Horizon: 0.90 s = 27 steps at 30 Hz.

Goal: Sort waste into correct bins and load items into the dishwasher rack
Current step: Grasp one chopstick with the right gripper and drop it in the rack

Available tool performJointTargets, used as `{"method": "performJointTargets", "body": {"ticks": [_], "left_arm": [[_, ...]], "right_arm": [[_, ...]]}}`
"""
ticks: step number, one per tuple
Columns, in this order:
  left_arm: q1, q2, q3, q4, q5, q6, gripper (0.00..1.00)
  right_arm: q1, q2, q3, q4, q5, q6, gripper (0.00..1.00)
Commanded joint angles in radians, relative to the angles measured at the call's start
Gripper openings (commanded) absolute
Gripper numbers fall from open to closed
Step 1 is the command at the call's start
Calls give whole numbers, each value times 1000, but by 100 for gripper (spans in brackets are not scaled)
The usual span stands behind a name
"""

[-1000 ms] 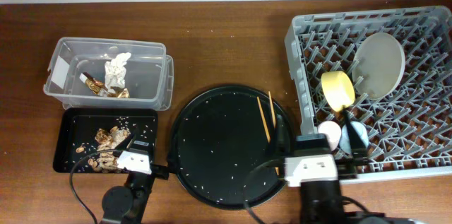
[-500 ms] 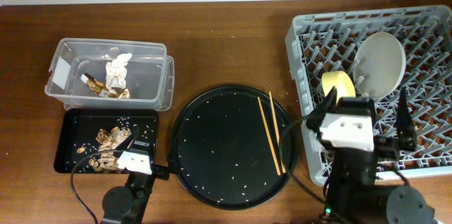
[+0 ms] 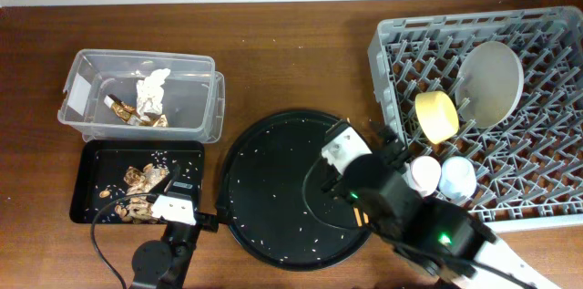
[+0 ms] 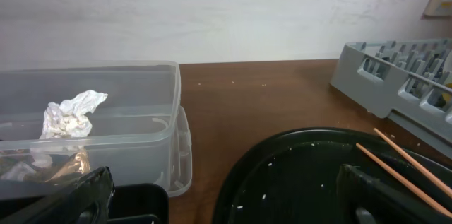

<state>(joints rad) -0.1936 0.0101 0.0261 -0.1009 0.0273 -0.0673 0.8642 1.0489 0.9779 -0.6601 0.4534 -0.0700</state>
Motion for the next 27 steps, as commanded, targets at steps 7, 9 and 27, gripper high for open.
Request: {"method": "performJointTargets", "body": {"ticks": [7,9,27], "left_arm": [[5,-5,-7,3,7,16,99],[5,-5,-7,3,7,16,99],[5,-5,-7,3,7,16,100]], "right_arm": [[-137,616,4,-16,-417,629,79],[-210,665,4,23,-493,615,75],[-262,610,18,36,-407,265,66]]}}
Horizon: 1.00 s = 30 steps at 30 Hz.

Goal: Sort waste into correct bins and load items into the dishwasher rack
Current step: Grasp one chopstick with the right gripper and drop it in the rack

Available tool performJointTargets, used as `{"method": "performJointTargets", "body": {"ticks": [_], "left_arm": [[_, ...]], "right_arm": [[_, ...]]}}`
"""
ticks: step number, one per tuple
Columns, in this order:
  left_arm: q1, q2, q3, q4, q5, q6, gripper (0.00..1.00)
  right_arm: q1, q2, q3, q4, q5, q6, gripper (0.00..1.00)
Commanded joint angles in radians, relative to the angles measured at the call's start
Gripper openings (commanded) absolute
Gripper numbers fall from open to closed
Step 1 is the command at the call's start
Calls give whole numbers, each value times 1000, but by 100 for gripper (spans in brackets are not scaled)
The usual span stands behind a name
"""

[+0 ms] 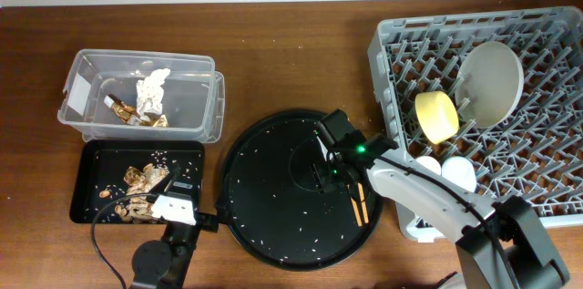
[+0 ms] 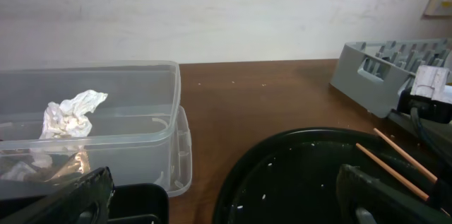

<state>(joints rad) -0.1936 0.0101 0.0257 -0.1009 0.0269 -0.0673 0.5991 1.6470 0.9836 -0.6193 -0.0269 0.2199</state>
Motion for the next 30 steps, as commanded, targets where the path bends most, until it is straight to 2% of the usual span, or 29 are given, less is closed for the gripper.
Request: {"method": "performJointTargets", "body": {"ticks": [1,3,4,5,6,8,10,11,15,18,19,20,25,28,30], "left_arm": [[5,-5,-6,3,7,16,100],[5,-5,-6,3,7,16,100],[5,-5,-6,3,7,16,99],[5,-5,-6,3,7,16,100],[5,-5,-6,3,7,16,100],[5,-5,-6,3,7,16,99],[5,-5,-6,3,7,16,99],[5,-5,-6,3,7,16,99],[5,-5,-6,3,7,16,100],[5,-5,-6,3,7,16,99],[5,-5,-6,3,7,16,100],[5,-5,-6,3,7,16,99],[5,-5,-6,3,7,16,99],[5,-5,-6,3,7,16,100],[5,-5,-6,3,7,16,100]], "right_arm": [[2,32,6,-4,92,-25,66],[2,94,-4,4,86,-24,64],[3,126,-4,9,78,-22,60],[3,153,-4,10,40,-21,49],[3,160,-4,10,0,-21,43],[3,140,-1,6,-73,-21,18],[3,98,10,-7,-95,26,11],[3,61,22,-22,-97,44,4],[-45,-211,64,-63,-78,69,4],[-142,-388,66,-98,80,55,4],[-170,-414,66,-90,115,-1,4],[-228,-433,66,-38,131,-173,4],[-365,-293,65,189,207,-317,4],[-387,-189,65,281,286,-447,4],[-386,-133,65,322,357,-452,4]]}}
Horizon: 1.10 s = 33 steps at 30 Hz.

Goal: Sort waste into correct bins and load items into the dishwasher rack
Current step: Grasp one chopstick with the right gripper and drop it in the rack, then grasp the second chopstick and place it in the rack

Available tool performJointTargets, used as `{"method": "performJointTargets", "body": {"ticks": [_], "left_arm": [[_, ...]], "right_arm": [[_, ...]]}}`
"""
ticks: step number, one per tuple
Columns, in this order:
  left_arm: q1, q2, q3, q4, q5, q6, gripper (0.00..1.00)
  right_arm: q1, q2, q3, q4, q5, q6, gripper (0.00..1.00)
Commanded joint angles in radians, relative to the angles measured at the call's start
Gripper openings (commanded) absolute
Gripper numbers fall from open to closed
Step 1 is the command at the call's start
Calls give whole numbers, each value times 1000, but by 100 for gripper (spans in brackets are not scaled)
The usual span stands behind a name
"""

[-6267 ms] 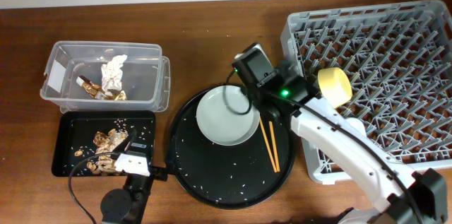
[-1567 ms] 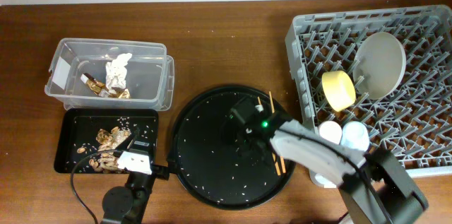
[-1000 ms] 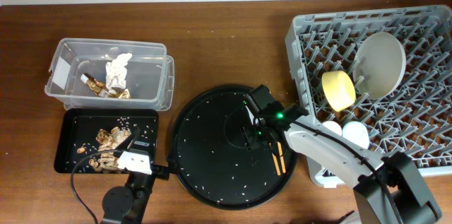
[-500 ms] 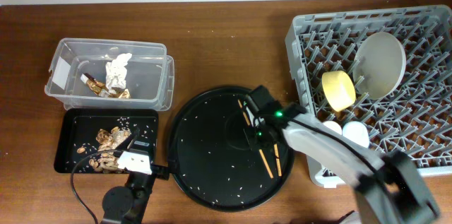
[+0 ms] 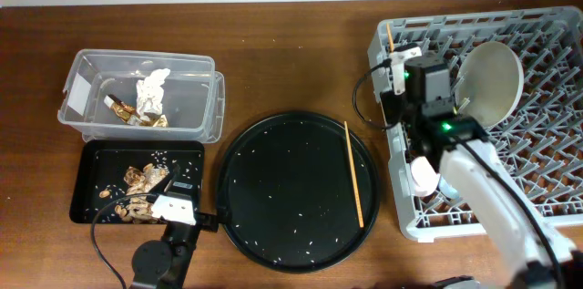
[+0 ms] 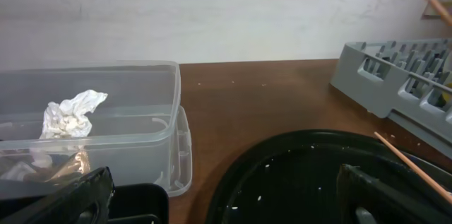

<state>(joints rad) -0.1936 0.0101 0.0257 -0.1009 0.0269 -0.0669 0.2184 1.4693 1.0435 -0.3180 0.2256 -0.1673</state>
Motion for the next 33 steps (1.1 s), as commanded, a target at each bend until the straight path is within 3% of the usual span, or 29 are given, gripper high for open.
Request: {"method": "performJointTargets", "body": {"ticks": [1,2,3,4,5,9,12,14,16,22,23,28,31,33], "left_arm": [[5,-5,-6,3,7,15,100],[5,-5,-6,3,7,15,99],[5,-5,-6,3,7,15,100],[5,-5,-6,3,7,15,100],[5,-5,-6,3,7,15,100],[5,-5,-6,3,7,15,100],[5,-5,-6,3,7,15,99],[5,-5,-6,3,7,15,100],[5,-5,-6,3,7,15,100],[5,-5,-6,3,7,15,100],[5,-5,-6,3,7,15,100],[5,-5,-6,3,7,15,100],[5,-5,-6,3,7,15,99],[5,-5,-6,3,7,15,99]], "right_arm": [[-3,66,5,9,61,-52,4],[-2,69,5,-6,39,-19,6],[-1,65,6,-24,45,60,50],[-1,45,11,-49,44,127,66],[-1,16,22,-84,42,182,68],[65,-180,57,-257,-175,249,68],[220,-243,56,-422,-259,315,61],[330,-193,32,-487,-220,366,59],[386,-78,-19,-486,-61,476,59],[354,328,-37,-343,-29,544,55],[345,353,-37,-343,-16,544,51],[295,340,-32,-344,-161,539,7],[290,228,15,-400,-161,538,4],[290,45,82,-408,-69,482,4]]}}
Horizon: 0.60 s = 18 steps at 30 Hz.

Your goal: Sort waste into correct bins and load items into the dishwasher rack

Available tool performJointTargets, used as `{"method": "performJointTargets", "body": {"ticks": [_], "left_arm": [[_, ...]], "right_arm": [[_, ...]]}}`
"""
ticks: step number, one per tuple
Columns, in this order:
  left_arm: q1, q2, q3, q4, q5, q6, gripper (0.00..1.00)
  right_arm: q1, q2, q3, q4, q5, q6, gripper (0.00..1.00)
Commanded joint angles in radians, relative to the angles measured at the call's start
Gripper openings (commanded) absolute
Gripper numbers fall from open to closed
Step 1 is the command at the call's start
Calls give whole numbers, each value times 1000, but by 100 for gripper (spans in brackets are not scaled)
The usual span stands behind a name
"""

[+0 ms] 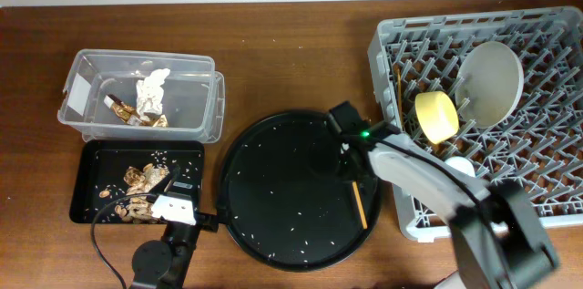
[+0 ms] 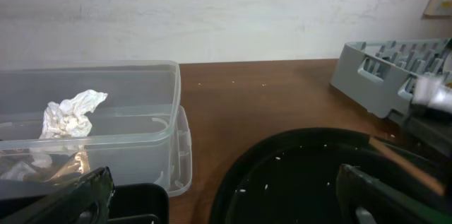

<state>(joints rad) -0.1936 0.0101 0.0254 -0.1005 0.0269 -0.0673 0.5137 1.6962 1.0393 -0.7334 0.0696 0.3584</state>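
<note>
A wooden chopstick [image 1: 360, 205] lies on the right side of the round black tray [image 1: 273, 198]; in the left wrist view it shows as a blurred chopstick [image 2: 402, 164]. My right gripper [image 1: 351, 163] sits low over its far end, and the wrist hides the fingers. A second chopstick [image 1: 399, 88] rests in the left part of the grey dishwasher rack [image 1: 547, 34]. My left gripper [image 2: 226, 196] stays open and empty at the tray's left edge, near the table's front.
The rack holds a yellow cup [image 1: 437, 116], a beige bowl [image 1: 490, 84] and white cups [image 1: 460, 167]. A clear bin [image 1: 91, 120] with crumpled wrappers stands at the left. In front of it a black rectangular tray [image 1: 96, 166] holds food scraps. Rice grains dot the round tray.
My right gripper held a chopstick at the rack's left edge; that chopstick now lies in the rack and the gripper is over the far end of the one on the tray. The left arm is unchanged.
Two chopsticks lay on the round tray with my right arm above them. Then the gripper was down on them. Then it held one at the rack, one staying on the tray. Now that one is in the rack and the gripper is at the other.
</note>
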Motion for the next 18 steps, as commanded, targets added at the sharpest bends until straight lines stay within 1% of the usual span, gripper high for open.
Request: {"method": "performJointTargets", "body": {"ticks": [1,3,4,6,8,11,14,15,16,17,18], "left_arm": [[5,-5,-6,3,7,16,100],[5,-5,-6,3,7,16,100],[5,-5,-6,3,7,16,100],[5,-5,-6,3,7,16,100],[5,-5,-6,3,7,16,99],[5,-5,-6,3,7,16,99],[5,-5,-6,3,7,16,99],[5,-5,-6,3,7,16,99],[5,-5,-6,3,7,16,99],[5,-5,-6,3,7,16,99],[5,-5,-6,3,7,16,100]], "right_arm": [[-6,-241,109,12,159,-45,4],[-6,-352,136,72,321,-99,4],[-9,-398,135,128,400,-180,4],[-51,-404,135,187,468,-299,4],[-141,-332,135,250,467,-368,4],[-240,-211,135,314,435,-374,4],[-269,-129,135,364,431,-373,4],[-268,-112,135,365,411,-373,6],[-266,-109,135,364,347,-373,41],[-264,-120,136,364,333,-373,64],[-264,-139,138,363,333,-373,66]]}}
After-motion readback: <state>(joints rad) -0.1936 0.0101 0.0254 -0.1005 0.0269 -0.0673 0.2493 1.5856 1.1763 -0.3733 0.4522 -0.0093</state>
